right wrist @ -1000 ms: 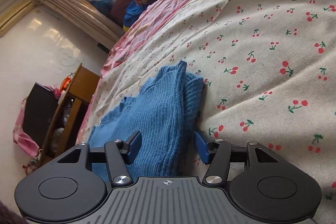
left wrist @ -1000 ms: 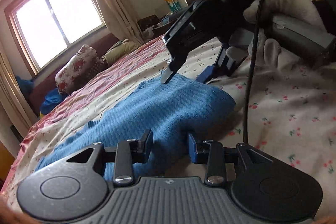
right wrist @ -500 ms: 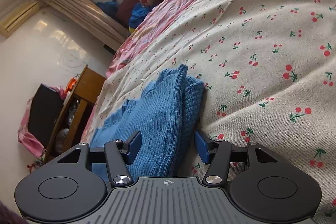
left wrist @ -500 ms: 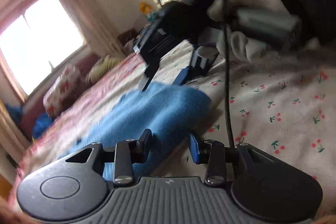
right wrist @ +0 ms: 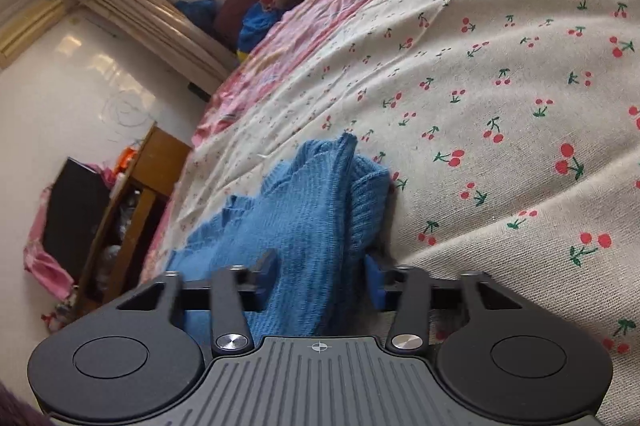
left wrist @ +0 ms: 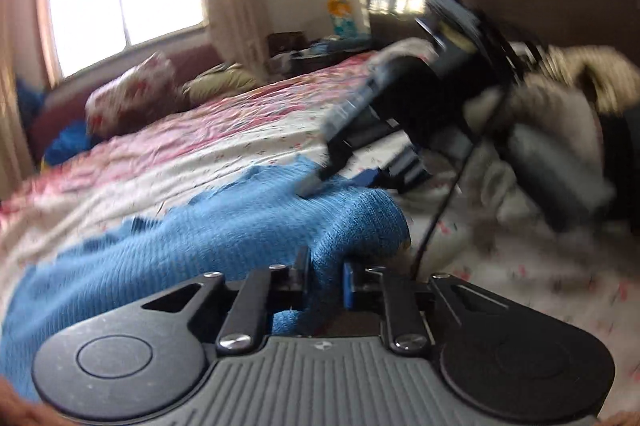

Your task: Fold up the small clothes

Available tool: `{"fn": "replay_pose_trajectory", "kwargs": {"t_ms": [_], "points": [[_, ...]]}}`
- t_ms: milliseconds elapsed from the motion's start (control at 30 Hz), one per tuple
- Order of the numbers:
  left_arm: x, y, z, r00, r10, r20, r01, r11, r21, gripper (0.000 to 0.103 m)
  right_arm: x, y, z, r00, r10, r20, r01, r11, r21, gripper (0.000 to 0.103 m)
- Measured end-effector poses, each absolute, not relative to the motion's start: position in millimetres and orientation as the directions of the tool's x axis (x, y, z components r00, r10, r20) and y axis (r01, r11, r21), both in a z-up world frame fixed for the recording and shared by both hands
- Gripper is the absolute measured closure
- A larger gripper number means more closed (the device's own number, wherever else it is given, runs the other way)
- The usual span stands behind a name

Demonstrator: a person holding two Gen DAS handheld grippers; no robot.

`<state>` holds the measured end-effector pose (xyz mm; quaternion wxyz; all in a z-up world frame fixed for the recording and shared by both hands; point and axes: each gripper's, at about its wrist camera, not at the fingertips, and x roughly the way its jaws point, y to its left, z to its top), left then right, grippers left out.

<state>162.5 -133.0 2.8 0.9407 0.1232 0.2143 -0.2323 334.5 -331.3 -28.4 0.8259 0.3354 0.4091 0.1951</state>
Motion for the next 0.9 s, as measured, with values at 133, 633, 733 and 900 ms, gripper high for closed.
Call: {"fn": "replay_pose_trajectory", "kwargs": {"t_ms": [133,633,733,900], "points": [[160,-106,17,0.797,-0.414,-0.441,0.46,0.888,-0.002,0.082,325,-332,-12,0.617,0.577,-0.535,-0.051,0.707,0.705,0.089],[174,18,50,0.902,-0.279,-0.329,0.204,0.948,-0.243,0.086,343,-196,84,0.617,0.65,-0.443,-0.266,0.702,0.66,0.091],[170,47,46,0.912,-0.23,-0.338,0.139,0.952,-0.273,0.087,350,-156,85,0.585,0.669,-0.459,-0.302,0.705,0.642,0.091],[163,86,34,0.916,-0.161,-0.367,0.048,0.953,-0.299,0.087,357,-93,71,0.523,0.69,-0.501,-0.344,0.708,0.617,0.091]]}}
